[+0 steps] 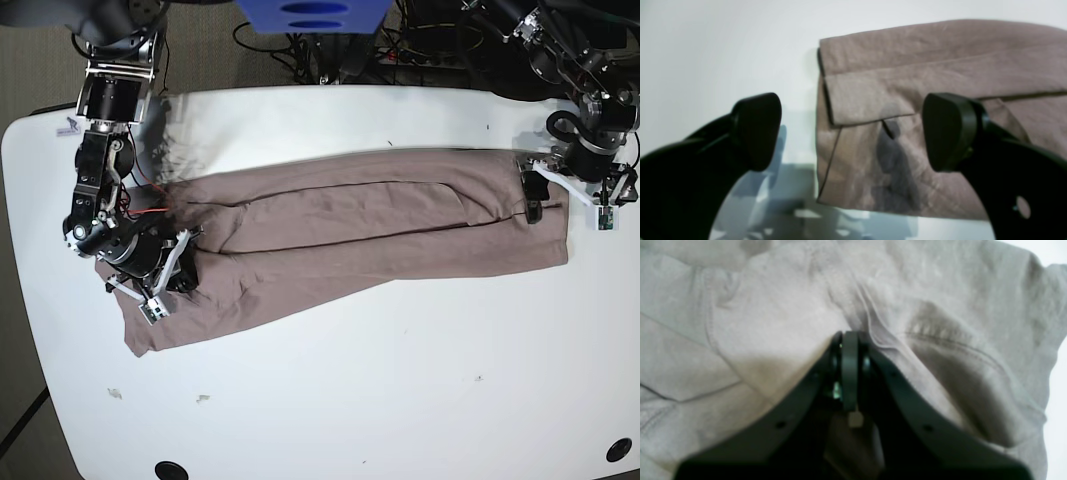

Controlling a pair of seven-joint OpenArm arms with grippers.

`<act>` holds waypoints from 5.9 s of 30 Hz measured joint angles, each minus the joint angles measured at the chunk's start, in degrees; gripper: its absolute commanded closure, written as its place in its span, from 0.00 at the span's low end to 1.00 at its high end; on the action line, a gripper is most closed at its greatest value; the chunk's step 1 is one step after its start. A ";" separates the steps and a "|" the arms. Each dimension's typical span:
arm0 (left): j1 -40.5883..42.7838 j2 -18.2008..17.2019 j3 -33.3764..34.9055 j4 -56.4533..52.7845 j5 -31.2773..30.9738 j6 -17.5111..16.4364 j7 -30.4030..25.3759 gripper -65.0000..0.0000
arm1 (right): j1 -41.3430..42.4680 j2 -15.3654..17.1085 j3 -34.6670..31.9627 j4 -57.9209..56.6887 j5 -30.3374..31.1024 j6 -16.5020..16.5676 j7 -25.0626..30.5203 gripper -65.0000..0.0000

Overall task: Fold the T-shirt properly
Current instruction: 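Move the left gripper down to the strip end opposite the right gripper, then grasp the strip end with the left gripper and lift it, then carry the held strip end with the left gripper toward the right gripper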

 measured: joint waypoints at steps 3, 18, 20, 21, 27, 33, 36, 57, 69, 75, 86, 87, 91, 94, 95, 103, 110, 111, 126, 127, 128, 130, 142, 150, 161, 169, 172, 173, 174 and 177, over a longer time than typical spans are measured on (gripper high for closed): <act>0.15 -1.44 -0.85 -1.75 -3.04 0.17 0.39 0.00 | 0.00 0.00 0.00 0.00 0.02 -0.02 0.02 1.00; -1.60 -6.99 -3.45 -17.59 -13.64 0.39 2.82 0.00 | -0.02 0.00 0.00 0.00 0.00 -0.04 0.09 1.00; -2.38 -7.41 -3.45 -19.02 -14.03 0.39 2.25 0.00 | 0.00 0.00 0.00 0.00 0.00 -0.02 0.07 1.00; -2.62 -7.58 -3.43 -19.71 -14.08 0.37 1.90 0.00 | -0.02 0.00 0.00 0.00 0.00 -0.02 0.09 1.00; -4.31 -7.85 -3.37 -22.49 -14.99 -0.02 0.83 0.00 | 0.00 0.00 -0.11 0.00 0.00 -0.04 0.09 1.00; -5.29 -7.06 -0.76 -23.87 -15.28 0.20 -0.33 0.00 | 0.15 0.52 -3.13 0.42 -1.27 -0.92 0.17 1.00; -5.44 -5.92 0.52 -23.87 -15.39 -0.07 -0.42 0.01 | 0.35 0.48 -3.98 0.44 -1.42 -1.42 0.26 1.00; -5.31 -3.15 2.99 -23.98 -16.48 0.00 -0.13 1.00 | 0.35 0.48 -4.28 0.44 -1.55 -1.55 0.59 1.00; -6.23 -1.31 2.93 -12.79 -13.53 0.57 10.67 1.00 | 0.35 0.46 -4.28 0.44 -1.57 -1.55 0.63 1.00; -9.05 2.34 3.37 -4.31 -14.25 0.22 16.39 1.00 | 0.35 0.46 -4.28 0.44 -1.53 -1.55 0.79 1.00; -12.44 7.19 4.22 1.49 -13.94 0.20 25.29 1.00 | 0.35 0.48 -4.39 0.44 -1.55 -1.55 0.81 1.00; -12.44 7.43 5.16 1.51 -13.57 0.22 25.49 1.00 | 0.35 0.48 -4.39 0.44 -1.55 -1.55 0.81 1.00; -12.46 8.46 10.71 1.51 -13.55 0.22 25.38 1.00 | 0.35 0.46 -4.39 0.44 -1.57 -1.55 0.81 1.00; -12.74 8.83 14.23 1.49 -13.84 0.20 24.98 1.00 | 0.35 0.46 -4.42 0.44 -1.53 -1.55 0.81 1.00; -12.72 8.70 17.03 1.49 -13.97 0.20 24.20 1.00 | 0.35 0.48 -4.42 0.44 -1.53 -1.55 0.83 1.00; -12.74 8.37 31.50 1.25 -13.46 2.25 17.29 1.00 | 0.35 0.46 -4.50 0.44 -1.53 -1.55 0.83 1.00; -13.11 8.26 39.76 -2.47 -5.51 2.86 15.02 1.00 | 0.35 0.46 -4.50 0.44 -1.55 -1.55 0.83 1.00; -13.14 8.20 41.59 -3.34 -4.68 2.99 14.21 1.00 | 0.35 0.46 -4.50 0.44 -1.55 -1.55 0.85 1.00; -13.81 8.09 51.80 -19.87 0.04 3.30 -1.70 1.00 | 0.35 0.46 -4.57 0.44 -1.53 -1.57 0.83 1.00; -13.84 8.00 52.63 -20.57 0.02 3.32 -2.64 1.00 | 0.35 0.46 -4.55 0.44 -1.53 -1.57 0.83 1.00; -13.86 8.00 53.11 -21.40 -0.04 3.37 -3.58 1.00 | 0.35 0.46 -4.55 0.44 -1.55 -1.57 0.83 1.00; -13.88 8.00 54.23 -22.34 -0.02 3.39 -4.66 1.00 | 0.37 0.46 -4.57 0.44 -1.57 -1.57 0.83 1.00; -15.15 8.04 57.72 -22.88 -0.28 3.39 -5.84 0.50 | 0.35 0.46 -4.55 0.44 -1.55 -1.57 0.83 1.00; -14.99 8.00 57.81 -20.94 -0.42 3.41 -6.03 0.29 | 0.33 0.46 -4.55 0.44 -1.55 -1.57 0.85 1.00; -17.09 7.89 59.60 -19.26 -1.79 3.43 -5.95 0.28 | 0.35 0.46 -4.55 0.44 -1.55 -1.57 0.85 1.00; -17.68 7.91 62.03 -19.30 -4.00 3.41 -6.14 0.28 | 0.35 0.46 -4.61 0.44 -1.57 -1.57 0.85 1.00; -18.16 8.02 62.25 -19.30 -5.11 3.39 -6.19 0.28 | 0.35 0.46 -4.61 0.44 -1.55 -1.57 0.85 1.00; -18.25 8.02 62.25 -19.30 -5.44 3.39 -6.21 0.28 | 0.35 0.46 -4.61 0.44 -1.55 -1.57 0.85 1.00; -18.29 8.02 62.20 -19.26 -5.64 3.54 -6.19 0.28 | 0.35 0.46 -4.61 0.44 -1.55 -1.57 0.85 1.00; -18.01 8.00 61.86 -18.86 -5.84 5.53 -6.14 0.29 | 0.33 0.46 -4.61 0.44 -1.55 -1.57 0.85 1.00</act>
